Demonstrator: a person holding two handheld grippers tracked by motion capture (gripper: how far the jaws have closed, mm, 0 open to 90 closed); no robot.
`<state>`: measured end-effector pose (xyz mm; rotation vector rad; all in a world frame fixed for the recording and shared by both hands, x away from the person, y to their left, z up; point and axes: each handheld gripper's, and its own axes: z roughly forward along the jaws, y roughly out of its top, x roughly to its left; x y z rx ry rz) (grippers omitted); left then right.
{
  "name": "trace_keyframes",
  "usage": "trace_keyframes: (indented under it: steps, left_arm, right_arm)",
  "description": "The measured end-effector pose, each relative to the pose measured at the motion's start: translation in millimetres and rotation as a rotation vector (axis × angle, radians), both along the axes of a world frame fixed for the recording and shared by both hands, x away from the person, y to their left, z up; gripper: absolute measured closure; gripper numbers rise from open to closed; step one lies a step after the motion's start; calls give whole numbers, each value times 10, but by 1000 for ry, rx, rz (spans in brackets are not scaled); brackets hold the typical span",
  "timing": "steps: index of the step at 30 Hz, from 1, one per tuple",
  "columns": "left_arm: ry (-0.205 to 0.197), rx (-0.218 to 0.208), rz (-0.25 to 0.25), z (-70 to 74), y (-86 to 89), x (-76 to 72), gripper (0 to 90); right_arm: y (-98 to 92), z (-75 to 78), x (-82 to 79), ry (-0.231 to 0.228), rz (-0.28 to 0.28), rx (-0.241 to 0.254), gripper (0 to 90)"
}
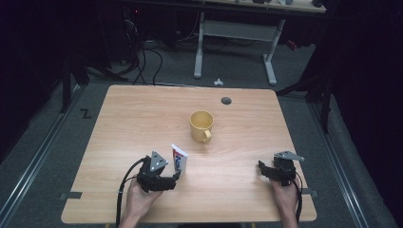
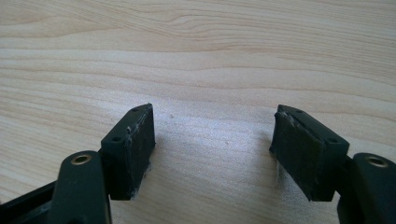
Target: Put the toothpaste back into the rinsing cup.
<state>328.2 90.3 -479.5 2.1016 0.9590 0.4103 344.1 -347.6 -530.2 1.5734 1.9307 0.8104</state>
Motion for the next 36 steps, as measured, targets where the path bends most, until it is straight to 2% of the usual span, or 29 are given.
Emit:
trace_keyframes:
  steps: [12,22,28,36]
  left_arm:
    - [-13,-8,18,100,-121,83,229]
    - [-24,-9,14,139,-208,141,229]
    - [-24,-9,25,151,-256,179,262]
    - [-34,-7,2,174,-299,170,390]
  right_arm:
    - [0,0,0,0,0,0,302]
    - [0,1,-1,3,0,3,301]
    - [0,1,-1,3,0,2,301]
    - [0,1,-1,3,0,3,300]
